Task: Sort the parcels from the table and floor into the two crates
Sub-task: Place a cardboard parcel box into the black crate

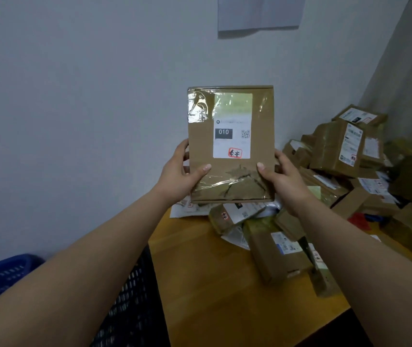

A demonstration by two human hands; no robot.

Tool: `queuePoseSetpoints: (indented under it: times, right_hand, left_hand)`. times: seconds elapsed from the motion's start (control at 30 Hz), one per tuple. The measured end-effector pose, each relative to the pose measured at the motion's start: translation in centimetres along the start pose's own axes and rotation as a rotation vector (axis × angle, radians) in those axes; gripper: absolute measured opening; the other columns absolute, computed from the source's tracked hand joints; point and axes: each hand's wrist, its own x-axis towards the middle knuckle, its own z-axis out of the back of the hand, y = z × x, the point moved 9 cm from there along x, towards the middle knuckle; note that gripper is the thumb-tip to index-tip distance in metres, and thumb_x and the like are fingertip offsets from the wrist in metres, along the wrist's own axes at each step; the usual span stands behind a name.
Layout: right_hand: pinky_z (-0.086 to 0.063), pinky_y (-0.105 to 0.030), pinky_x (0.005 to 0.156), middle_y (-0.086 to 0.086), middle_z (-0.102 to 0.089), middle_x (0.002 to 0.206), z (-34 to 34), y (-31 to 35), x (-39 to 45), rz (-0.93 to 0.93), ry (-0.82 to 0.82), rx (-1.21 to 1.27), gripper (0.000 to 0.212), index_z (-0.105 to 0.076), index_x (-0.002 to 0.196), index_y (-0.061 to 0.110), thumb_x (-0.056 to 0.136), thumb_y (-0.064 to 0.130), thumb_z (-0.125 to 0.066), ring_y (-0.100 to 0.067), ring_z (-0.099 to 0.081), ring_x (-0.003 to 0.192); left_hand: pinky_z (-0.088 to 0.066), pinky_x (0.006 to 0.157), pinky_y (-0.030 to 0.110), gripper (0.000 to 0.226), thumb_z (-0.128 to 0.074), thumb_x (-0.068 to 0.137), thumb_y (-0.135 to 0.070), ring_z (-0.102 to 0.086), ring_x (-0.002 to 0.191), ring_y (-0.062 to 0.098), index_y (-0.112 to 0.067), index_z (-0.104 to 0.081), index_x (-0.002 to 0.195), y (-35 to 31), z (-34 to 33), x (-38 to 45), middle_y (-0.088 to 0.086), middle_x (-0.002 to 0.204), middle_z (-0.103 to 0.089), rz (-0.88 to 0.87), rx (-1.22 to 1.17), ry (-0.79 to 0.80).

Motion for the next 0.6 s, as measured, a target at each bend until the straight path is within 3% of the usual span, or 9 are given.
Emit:
queuePoseSetpoints:
  times: [0.1,0.2,0.3,0.37,0.43,0.6]
  right_hand:
    - [-0.053,-0.012,0.064,0.014,-0.063,0.104,-0.2,-0.1,0.7,0.019,0.019,-0.01,0.046,-0.046,0.135,0.026,0.093,0.017,-0.063,0.002,-0.067,0.086]
    - [-0.054,-0.014,0.067,0.008,-0.065,0.106,-1.2,-0.8,1.6,0.007,0.08,-0.019,0.05,-0.044,0.139,0.023,0.093,0.018,-0.063,0.0,-0.067,0.088]
    - [-0.056,-0.02,0.075,0.003,-0.066,0.113,-3.0,-1.6,2.2,-0.007,0.165,-0.045,0.046,-0.046,0.139,0.021,0.095,0.022,-0.06,-0.007,-0.067,0.097]
    - [-0.056,-0.019,0.078,0.008,-0.066,0.112,-4.4,-2.1,2.3,0.001,0.22,-0.081,0.038,-0.05,0.133,0.022,0.096,0.025,-0.058,-0.005,-0.066,0.099]
    - [-0.054,-0.013,0.073,0.014,-0.065,0.109,-5.9,-2.4,2.3,0.016,0.263,-0.128,0.033,-0.052,0.129,0.025,0.097,0.028,-0.057,0.001,-0.064,0.096]
    - [-0.047,-0.003,0.065,0.025,-0.059,0.099,-10.3,-3.2,2.3,0.05,0.358,-0.23,0.025,-0.056,0.122,0.027,0.098,0.034,-0.054,0.018,-0.06,0.084]
  left_hand:
    - [-0.054,0.093,0.044,0.075,-0.066,0.089,-0.034,-0.059,0.111,0.019,-0.028,-0.023,0.15,0.4,0.2,-0.2,0.002,0.142,-0.047,0.033,0.026,-0.022]
    - [-0.056,0.089,0.041,0.074,-0.066,0.09,-0.033,-0.062,0.106,0.018,-0.025,-0.023,0.149,1.1,0.6,-0.7,0.001,0.14,-0.047,0.084,0.013,-0.064]
    - [-0.058,0.072,0.027,0.071,-0.066,0.09,-0.033,-0.064,0.091,0.009,-0.019,-0.025,0.146,2.3,1.4,-1.4,-0.002,0.131,-0.05,0.136,0.027,-0.126]
    - [-0.058,0.065,0.028,0.068,-0.067,0.09,-0.033,-0.064,0.086,0.009,-0.018,-0.027,0.143,3.2,2.2,-2.1,-0.002,0.127,-0.052,0.176,0.037,-0.164]
    - [-0.059,0.071,0.037,0.067,-0.067,0.089,-0.035,-0.066,0.088,0.013,-0.017,-0.029,0.141,4.2,3.2,-2.8,0.0,0.127,-0.054,0.224,0.038,-0.199]
    - [-0.057,0.086,0.036,0.068,-0.066,0.087,-0.044,-0.062,0.11,0.02,-0.016,-0.036,0.141,6.4,6.5,-5.3,0.003,0.132,-0.055,0.311,0.121,-0.287]
